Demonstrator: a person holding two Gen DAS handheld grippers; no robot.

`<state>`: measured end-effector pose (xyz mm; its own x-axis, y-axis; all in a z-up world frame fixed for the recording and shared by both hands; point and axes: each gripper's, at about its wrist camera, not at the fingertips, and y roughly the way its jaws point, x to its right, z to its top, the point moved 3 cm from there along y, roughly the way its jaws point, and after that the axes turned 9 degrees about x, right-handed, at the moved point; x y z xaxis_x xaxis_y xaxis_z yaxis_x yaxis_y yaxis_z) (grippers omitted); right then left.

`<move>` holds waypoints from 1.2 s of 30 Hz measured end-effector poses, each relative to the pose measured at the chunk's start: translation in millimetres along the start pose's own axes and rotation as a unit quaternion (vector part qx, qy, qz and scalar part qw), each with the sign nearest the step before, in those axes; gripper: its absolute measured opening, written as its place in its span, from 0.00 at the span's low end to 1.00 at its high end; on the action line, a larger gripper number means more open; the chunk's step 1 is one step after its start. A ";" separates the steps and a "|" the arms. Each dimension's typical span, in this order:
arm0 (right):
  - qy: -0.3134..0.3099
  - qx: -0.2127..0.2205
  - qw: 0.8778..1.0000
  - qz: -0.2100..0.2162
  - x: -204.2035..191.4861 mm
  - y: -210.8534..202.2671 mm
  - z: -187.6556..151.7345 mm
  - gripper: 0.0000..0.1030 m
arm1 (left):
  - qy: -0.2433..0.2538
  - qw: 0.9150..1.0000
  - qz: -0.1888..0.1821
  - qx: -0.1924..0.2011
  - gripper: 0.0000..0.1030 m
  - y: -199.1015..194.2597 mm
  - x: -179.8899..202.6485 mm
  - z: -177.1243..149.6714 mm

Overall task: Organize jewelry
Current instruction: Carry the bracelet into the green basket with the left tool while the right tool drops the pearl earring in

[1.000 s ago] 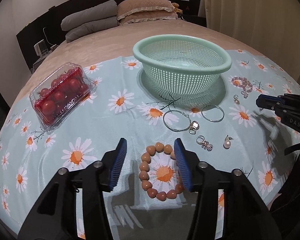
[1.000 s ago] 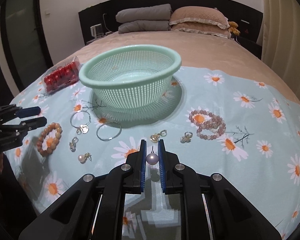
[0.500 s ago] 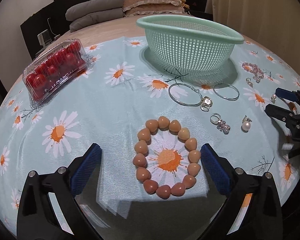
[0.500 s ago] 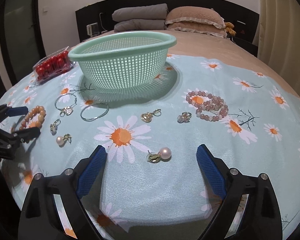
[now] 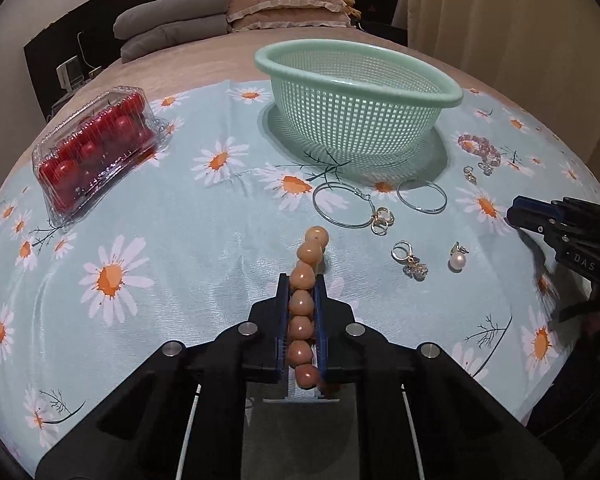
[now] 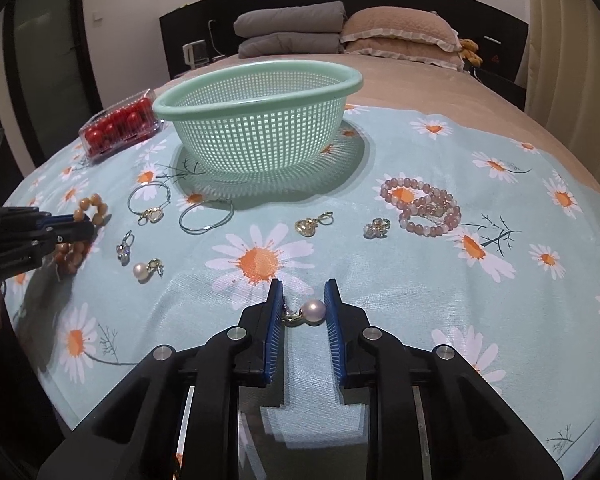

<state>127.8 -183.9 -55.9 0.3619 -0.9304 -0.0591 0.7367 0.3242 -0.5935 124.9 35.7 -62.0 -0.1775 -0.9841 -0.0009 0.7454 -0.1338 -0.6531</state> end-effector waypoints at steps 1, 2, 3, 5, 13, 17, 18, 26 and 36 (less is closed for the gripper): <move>0.001 -0.001 1.000 0.003 0.2 -2.1 1.3 0.19 | 0.001 1.000 -0.003 -0.005 0.11 0.4 0.7 0.2; 0.001 0.001 1.000 0.005 0.3 -4.8 3.3 0.19 | -0.003 1.000 -0.002 -0.004 0.11 -0.6 -0.2 1.4; -0.001 0.003 1.000 0.006 0.1 -8.1 5.7 0.19 | -0.009 1.000 -0.006 -0.004 0.11 -2.3 -1.1 2.8; -0.005 0.010 1.000 0.005 0.6 -15.3 12.2 0.19 | -0.011 1.000 -0.007 0.003 0.11 -9.2 -2.1 8.4; -0.026 0.058 0.998 0.003 2.0 -44.0 63.9 0.19 | 0.015 0.999 0.012 0.048 0.11 -40.0 -11.1 68.4; -0.048 0.077 0.996 0.000 2.3 -50.5 93.2 0.19 | 0.029 0.997 0.025 0.070 0.11 -50.2 -15.6 102.6; -0.051 0.081 0.995 -0.001 2.6 -50.5 100.3 0.19 | 0.030 0.997 0.026 0.071 0.11 -50.9 -16.3 110.3; -0.083 0.110 0.991 0.008 -1.4 -37.6 160.7 0.20 | 0.039 0.995 0.022 0.091 0.12 -40.9 -10.5 165.4; -0.075 0.072 0.994 0.034 -9.7 35.1 193.9 0.20 | 0.032 0.998 -0.027 0.052 0.12 33.0 6.7 190.0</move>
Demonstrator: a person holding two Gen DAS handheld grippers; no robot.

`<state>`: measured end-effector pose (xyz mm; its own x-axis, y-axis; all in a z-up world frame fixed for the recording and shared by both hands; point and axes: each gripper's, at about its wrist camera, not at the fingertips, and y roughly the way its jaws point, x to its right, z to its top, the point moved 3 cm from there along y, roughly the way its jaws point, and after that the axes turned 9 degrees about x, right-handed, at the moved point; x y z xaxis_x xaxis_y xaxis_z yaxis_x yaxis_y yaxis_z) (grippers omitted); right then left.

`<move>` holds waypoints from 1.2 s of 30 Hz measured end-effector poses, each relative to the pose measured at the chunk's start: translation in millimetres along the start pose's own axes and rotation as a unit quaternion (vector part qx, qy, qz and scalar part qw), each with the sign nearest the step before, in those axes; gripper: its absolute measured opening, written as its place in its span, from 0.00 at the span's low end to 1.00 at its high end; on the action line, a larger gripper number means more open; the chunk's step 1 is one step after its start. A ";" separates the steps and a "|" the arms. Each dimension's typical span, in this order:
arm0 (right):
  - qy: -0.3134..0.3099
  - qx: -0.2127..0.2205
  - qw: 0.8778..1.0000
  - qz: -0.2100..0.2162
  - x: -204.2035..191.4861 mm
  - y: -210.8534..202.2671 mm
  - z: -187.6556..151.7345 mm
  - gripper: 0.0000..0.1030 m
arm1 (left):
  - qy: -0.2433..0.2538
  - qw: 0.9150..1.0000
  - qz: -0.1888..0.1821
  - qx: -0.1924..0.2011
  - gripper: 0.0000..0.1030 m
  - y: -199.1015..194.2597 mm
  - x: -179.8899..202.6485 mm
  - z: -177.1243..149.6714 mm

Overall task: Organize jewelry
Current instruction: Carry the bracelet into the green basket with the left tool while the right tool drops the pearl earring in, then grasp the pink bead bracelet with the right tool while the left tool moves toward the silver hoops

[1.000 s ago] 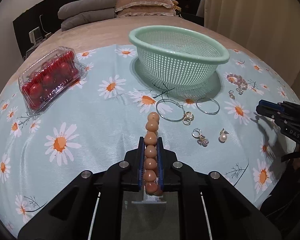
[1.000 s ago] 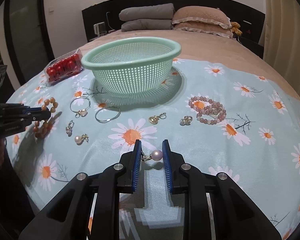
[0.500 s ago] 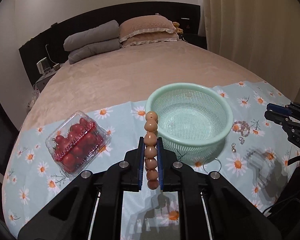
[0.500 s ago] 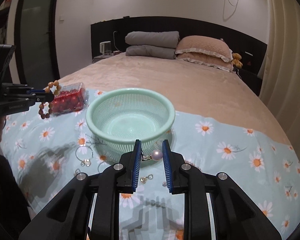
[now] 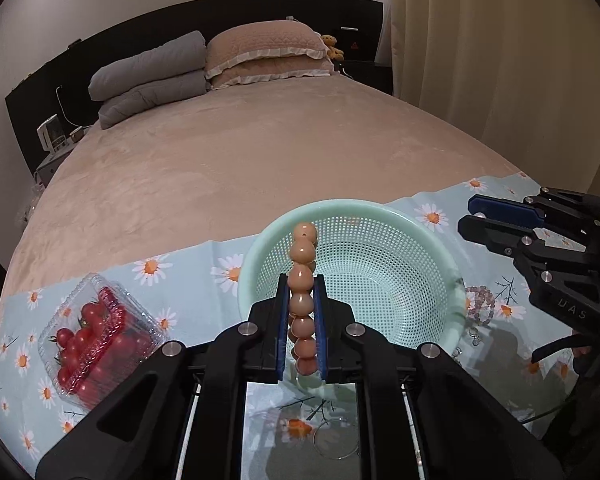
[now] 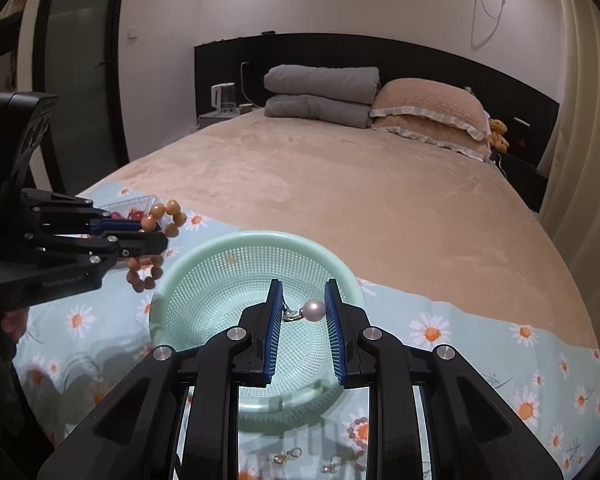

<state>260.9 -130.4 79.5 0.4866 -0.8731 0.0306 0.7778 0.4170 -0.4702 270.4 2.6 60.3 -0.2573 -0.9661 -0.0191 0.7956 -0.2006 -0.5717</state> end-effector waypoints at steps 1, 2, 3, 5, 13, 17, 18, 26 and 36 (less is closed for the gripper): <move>0.001 -0.005 1.000 0.004 -1.0 8.0 -2.6 0.20 | -0.002 1.000 -0.006 -0.007 0.11 9.1 0.3 -0.6; 0.001 -0.012 1.000 0.009 -1.4 17.5 -5.4 0.20 | -0.002 1.000 -0.006 -0.013 0.11 18.0 0.7 -1.6; 0.002 -0.019 1.000 0.012 -1.8 26.3 -8.4 0.20 | -0.001 1.000 -0.007 -0.018 0.12 27.1 1.7 -2.5; 0.007 -0.033 0.999 0.018 0.4 44.2 -15.5 0.20 | -0.006 0.999 -0.018 -0.032 0.11 43.8 2.9 -7.5; 0.024 -0.077 0.996 0.030 4.8 89.1 -44.8 0.20 | 0.004 0.997 -0.020 -0.075 0.12 94.0 11.3 -27.4; 0.023 -0.077 0.996 0.033 3.8 91.9 -49.9 0.20 | 0.012 0.997 -0.021 -0.079 0.12 101.9 14.5 -30.9; 0.019 -0.078 0.996 0.034 3.8 92.8 -49.5 0.21 | 0.012 0.997 -0.022 -0.079 0.12 102.1 14.2 -30.7; 0.000 -0.024 1.000 -0.001 4.3 60.6 -29.5 0.83 | 0.008 1.000 0.024 -0.007 0.80 60.1 -6.2 -7.3; -0.022 0.036 0.998 -0.044 0.6 -13.2 21.2 0.84 | 0.023 0.996 0.069 0.057 0.94 -25.8 -11.7 33.9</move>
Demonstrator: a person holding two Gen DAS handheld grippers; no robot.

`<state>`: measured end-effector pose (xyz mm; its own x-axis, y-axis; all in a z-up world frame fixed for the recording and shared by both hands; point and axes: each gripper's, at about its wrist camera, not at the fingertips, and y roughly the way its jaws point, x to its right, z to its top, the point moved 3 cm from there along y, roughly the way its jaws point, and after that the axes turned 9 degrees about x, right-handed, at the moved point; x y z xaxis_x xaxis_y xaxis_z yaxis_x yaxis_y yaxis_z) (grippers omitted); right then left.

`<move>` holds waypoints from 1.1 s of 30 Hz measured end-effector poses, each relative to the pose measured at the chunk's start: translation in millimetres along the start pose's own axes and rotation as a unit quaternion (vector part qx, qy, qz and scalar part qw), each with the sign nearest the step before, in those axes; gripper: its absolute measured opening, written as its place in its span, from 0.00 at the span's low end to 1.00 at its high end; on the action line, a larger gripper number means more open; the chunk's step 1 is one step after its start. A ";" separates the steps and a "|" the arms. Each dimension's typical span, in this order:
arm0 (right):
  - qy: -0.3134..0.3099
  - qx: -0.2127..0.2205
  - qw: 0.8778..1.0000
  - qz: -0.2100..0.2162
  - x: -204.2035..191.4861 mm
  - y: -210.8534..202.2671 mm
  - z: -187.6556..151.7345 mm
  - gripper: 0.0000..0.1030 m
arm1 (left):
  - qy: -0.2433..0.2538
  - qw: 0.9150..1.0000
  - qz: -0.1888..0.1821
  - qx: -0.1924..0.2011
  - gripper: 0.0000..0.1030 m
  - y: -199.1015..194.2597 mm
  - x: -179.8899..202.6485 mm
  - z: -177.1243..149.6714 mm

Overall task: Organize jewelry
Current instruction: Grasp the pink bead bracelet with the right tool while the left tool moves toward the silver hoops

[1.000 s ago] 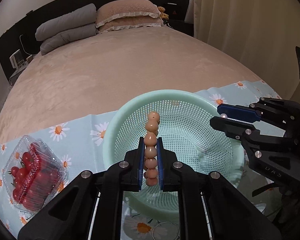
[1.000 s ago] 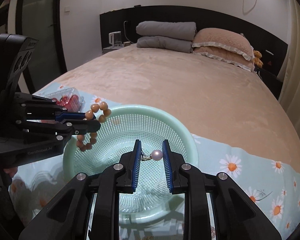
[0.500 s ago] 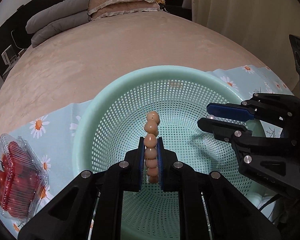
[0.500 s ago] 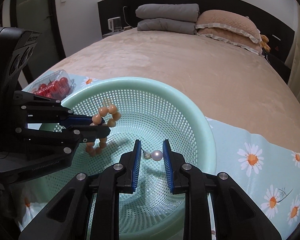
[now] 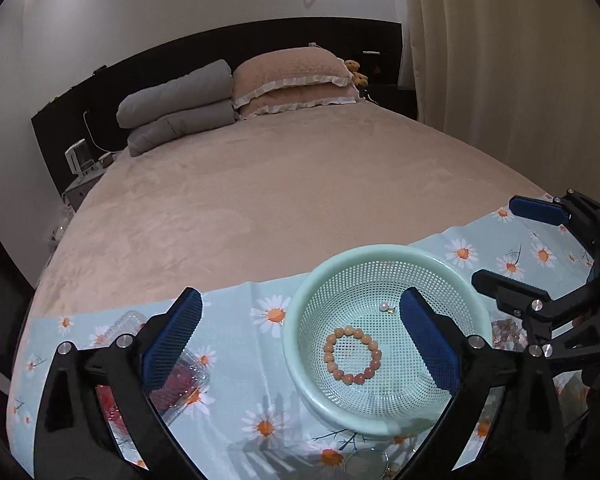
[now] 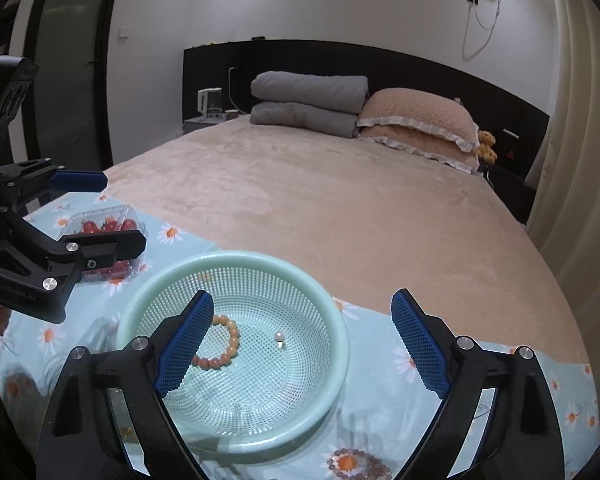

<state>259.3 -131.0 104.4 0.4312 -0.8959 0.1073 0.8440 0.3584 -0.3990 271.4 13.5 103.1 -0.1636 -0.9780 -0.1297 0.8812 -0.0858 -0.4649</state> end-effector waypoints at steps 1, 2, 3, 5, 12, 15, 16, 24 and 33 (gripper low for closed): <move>-0.004 0.006 1.000 -0.003 -0.7 -9.5 4.8 0.84 | 0.007 1.000 0.006 0.005 0.94 -7.8 0.8 2.3; -0.008 0.011 1.000 -0.008 -0.8 -18.1 9.3 0.84 | 0.012 1.000 0.011 0.008 0.94 -15.9 0.4 4.0; -0.013 0.016 1.000 -0.012 -1.3 -27.8 13.6 0.85 | 0.016 1.000 0.014 0.011 0.94 -23.3 0.4 6.0; -0.019 0.027 0.999 -0.020 -0.7 -46.2 19.8 0.85 | 0.022 0.999 0.023 0.016 0.94 -38.7 -1.2 5.9; -0.002 0.033 0.998 -0.046 17.9 -90.0 13.4 0.86 | 0.019 0.999 0.030 0.002 0.94 -68.2 -8.2 -13.1; 0.006 0.021 0.998 -0.062 26.1 -97.8 -0.8 0.86 | 0.013 0.999 0.032 -0.010 0.94 -70.5 -10.9 -25.9; 0.009 0.016 0.998 -0.066 29.6 -99.0 -5.6 0.86 | 0.009 0.999 0.030 -0.016 0.94 -69.8 -12.2 -30.9; 0.050 -0.043 0.994 -0.083 53.5 -82.8 -58.1 0.86 | -0.003 0.997 0.018 -0.080 0.94 -43.2 -15.2 -87.4; 0.059 -0.124 0.988 -0.072 62.8 -29.7 -127.8 0.86 | -0.003 0.988 -0.017 -0.155 0.87 5.0 7.7 -146.4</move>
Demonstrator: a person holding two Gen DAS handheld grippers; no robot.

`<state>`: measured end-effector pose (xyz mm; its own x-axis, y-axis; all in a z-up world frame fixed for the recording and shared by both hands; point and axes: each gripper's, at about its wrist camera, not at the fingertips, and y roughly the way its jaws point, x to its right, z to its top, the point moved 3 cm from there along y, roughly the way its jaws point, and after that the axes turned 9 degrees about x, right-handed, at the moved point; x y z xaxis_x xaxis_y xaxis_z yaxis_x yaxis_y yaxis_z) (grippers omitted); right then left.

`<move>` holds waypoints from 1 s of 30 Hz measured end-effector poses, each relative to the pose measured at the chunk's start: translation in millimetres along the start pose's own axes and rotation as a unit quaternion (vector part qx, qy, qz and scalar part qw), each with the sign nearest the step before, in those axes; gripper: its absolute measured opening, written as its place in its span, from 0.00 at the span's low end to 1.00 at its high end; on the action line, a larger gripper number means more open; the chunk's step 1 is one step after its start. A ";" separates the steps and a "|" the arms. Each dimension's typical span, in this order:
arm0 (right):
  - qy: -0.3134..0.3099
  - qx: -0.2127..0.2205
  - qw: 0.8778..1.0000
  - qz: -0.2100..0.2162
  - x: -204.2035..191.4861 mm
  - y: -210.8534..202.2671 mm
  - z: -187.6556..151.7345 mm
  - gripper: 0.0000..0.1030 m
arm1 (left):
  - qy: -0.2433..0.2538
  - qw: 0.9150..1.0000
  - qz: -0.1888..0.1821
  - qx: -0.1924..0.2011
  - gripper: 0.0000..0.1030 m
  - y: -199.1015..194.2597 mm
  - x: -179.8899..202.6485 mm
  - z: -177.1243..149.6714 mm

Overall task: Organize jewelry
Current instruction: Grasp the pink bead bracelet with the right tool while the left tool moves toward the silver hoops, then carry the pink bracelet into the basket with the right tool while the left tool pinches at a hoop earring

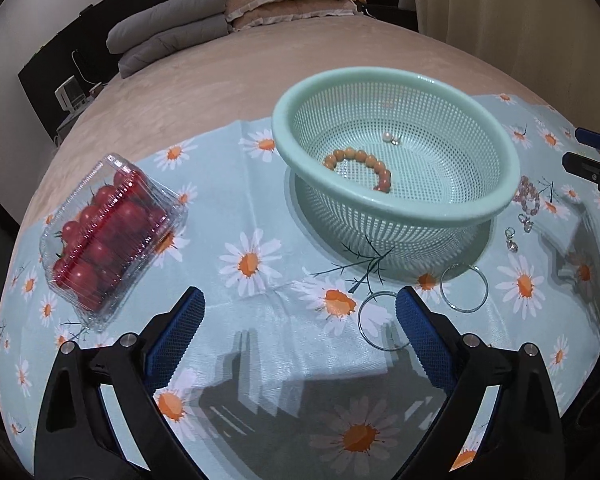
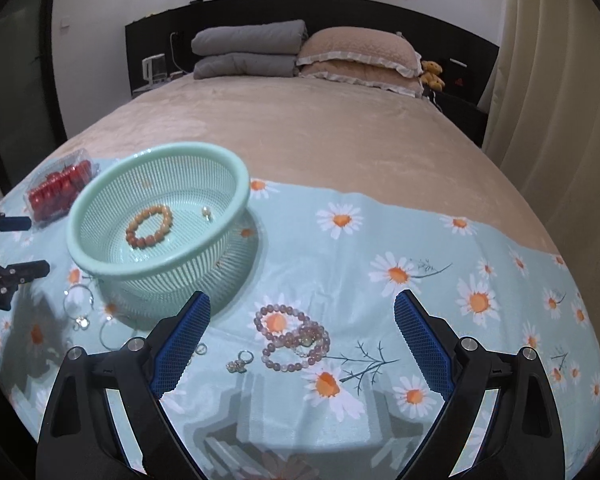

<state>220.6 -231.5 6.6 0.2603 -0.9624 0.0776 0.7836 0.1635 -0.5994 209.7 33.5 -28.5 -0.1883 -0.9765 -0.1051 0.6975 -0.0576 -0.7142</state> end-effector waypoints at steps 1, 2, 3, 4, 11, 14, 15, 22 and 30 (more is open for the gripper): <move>-0.002 -0.011 1.000 -0.002 0.0 8.2 -5.6 0.86 | -0.002 1.000 -0.009 -0.011 0.84 7.9 1.9 -4.4; -0.001 -0.019 1.000 -0.001 0.1 15.2 -10.1 0.86 | -0.003 1.000 -0.018 -0.022 0.81 15.4 3.8 -9.1; 0.004 -0.023 1.000 0.005 0.1 20.6 -14.2 0.86 | -0.004 0.999 -0.021 -0.033 0.79 22.4 4.8 -14.1; 0.011 -0.029 0.999 0.011 -0.4 26.4 -18.5 0.86 | 0.000 0.999 -0.021 -0.044 0.75 29.2 6.6 -19.6; 0.045 -0.064 0.997 0.000 1.1 65.0 -55.9 0.69 | -0.008 0.999 -0.040 -0.032 0.53 32.3 11.1 -36.2; 0.041 -0.068 0.997 0.020 -3.3 61.2 -54.9 0.19 | 0.029 0.997 -0.059 -0.033 0.09 25.3 31.6 -35.5; 0.033 -0.073 0.997 0.021 -5.8 60.6 -54.9 0.14 | 0.040 0.997 -0.060 -0.034 0.05 24.8 38.4 -35.4; 0.051 -0.081 0.995 0.040 -2.7 42.9 -56.9 0.09 | 0.034 0.998 -0.043 -0.033 0.03 14.9 44.4 -36.4; 0.098 -0.037 0.993 0.052 24.3 -1.3 -40.6 0.09 | 0.004 0.998 -0.050 -0.041 0.02 -2.0 14.9 -32.3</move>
<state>203.0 -264.0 -23.0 0.2174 -0.9661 -0.1390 0.7132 0.2544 -0.6531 183.1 25.8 -51.0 -0.2603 -0.9649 -0.0361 0.6154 -0.1370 -0.7762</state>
